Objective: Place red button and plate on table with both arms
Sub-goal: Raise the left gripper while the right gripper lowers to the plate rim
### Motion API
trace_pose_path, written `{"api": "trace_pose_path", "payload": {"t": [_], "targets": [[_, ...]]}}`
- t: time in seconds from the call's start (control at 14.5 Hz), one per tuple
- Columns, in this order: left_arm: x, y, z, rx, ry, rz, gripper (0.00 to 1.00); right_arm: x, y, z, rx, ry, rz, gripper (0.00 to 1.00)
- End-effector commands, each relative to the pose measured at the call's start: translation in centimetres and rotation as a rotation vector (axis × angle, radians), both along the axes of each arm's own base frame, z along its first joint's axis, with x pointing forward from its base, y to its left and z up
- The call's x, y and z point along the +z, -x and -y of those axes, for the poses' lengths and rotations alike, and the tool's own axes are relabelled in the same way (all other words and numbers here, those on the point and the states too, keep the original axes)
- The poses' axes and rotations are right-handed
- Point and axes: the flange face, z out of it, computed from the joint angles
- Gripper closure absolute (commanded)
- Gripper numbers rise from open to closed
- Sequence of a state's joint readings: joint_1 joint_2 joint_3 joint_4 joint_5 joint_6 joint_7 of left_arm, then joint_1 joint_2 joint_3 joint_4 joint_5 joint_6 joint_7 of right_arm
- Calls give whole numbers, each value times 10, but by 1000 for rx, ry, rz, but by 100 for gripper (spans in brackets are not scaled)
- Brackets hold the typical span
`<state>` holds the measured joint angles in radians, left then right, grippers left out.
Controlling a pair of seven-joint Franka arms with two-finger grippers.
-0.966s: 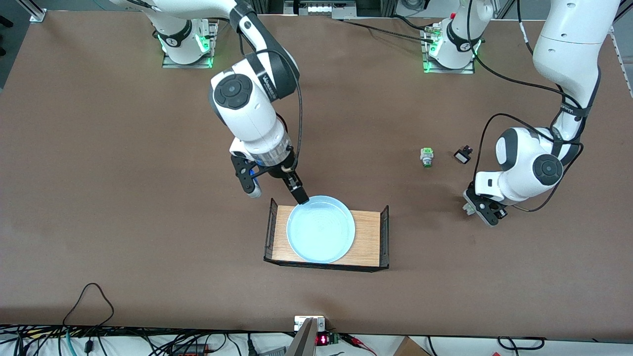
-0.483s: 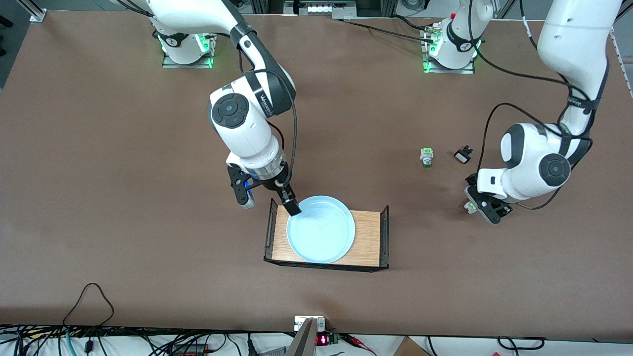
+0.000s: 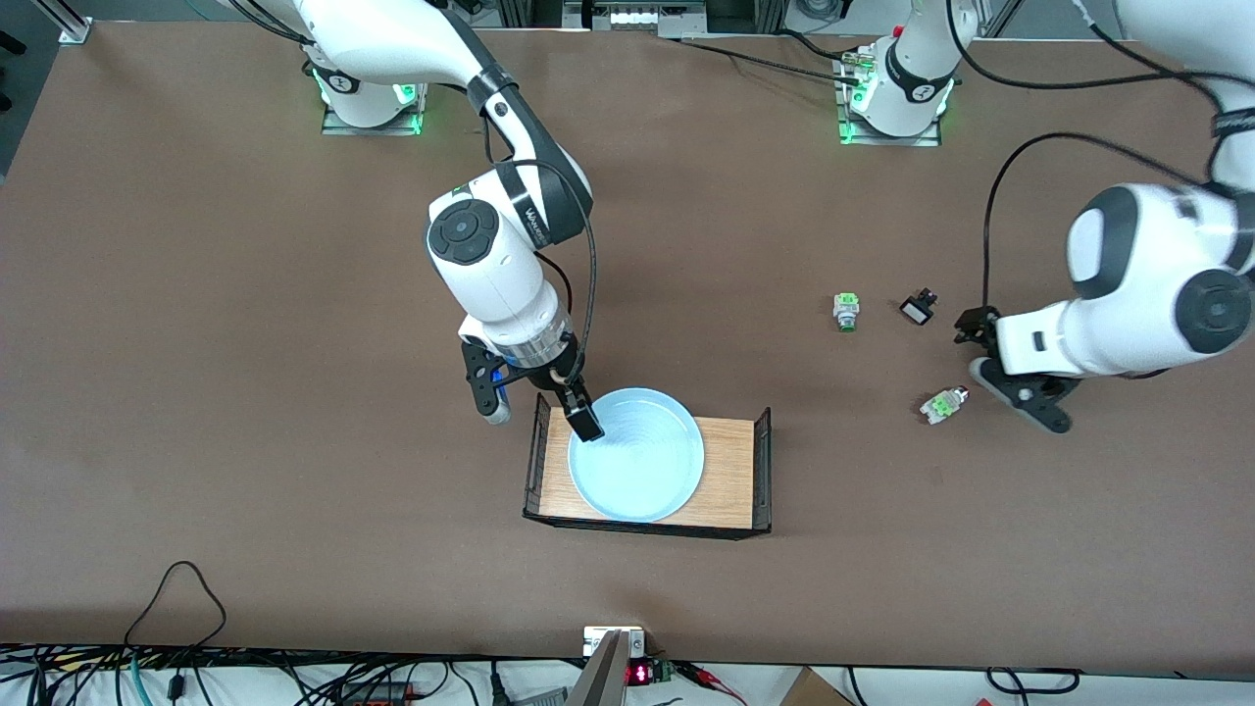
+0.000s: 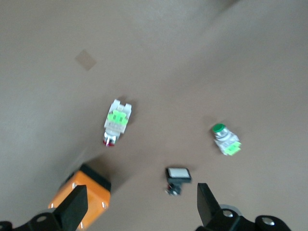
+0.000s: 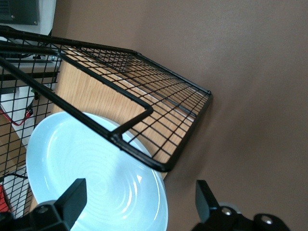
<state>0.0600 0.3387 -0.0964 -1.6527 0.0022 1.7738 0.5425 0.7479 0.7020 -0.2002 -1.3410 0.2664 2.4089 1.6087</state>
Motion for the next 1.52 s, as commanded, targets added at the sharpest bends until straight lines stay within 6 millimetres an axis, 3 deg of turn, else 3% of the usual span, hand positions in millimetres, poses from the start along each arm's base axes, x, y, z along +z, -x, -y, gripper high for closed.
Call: {"api": "trace_pose_path", "payload": {"t": [0.0, 0.14, 0.34, 0.48, 0.62, 0.83, 1.03, 1.17, 1.31, 1.45], "targets": [[72, -9, 29, 106, -65, -14, 0, -3, -4, -5, -16, -22, 0, 0], [122, -14, 38, 124, -148, 62, 0, -10, -3, -7, -16, -19, -8, 0], [169, -35, 36, 150, -130, 202, 0, -13, -3, -7, -16, -18, -11, 0], [177, -53, 38, 162, -65, 277, 0, -14, -3, -8, -9, -17, -11, 1], [178, -52, 37, 214, -65, 274, 0, -19, -3, -8, -11, -13, -16, 3], [179, -27, 29, 497, -120, 185, 0, -21, -2, -9, -10, -12, -19, 7], [181, 6, 30, 531, -140, 141, 0, -24, 0, -12, -6, -10, -23, 17], [173, 28, 22, 547, -121, 190, 0, -24, 1, -12, -4, -10, -23, 31], [167, 62, 15, 564, -108, 224, 0, -24, 1, -12, -4, -10, -23, 37], [169, 66, 13, 573, -104, 221, 0, -24, 1, -12, -4, -10, -23, 44]]}}
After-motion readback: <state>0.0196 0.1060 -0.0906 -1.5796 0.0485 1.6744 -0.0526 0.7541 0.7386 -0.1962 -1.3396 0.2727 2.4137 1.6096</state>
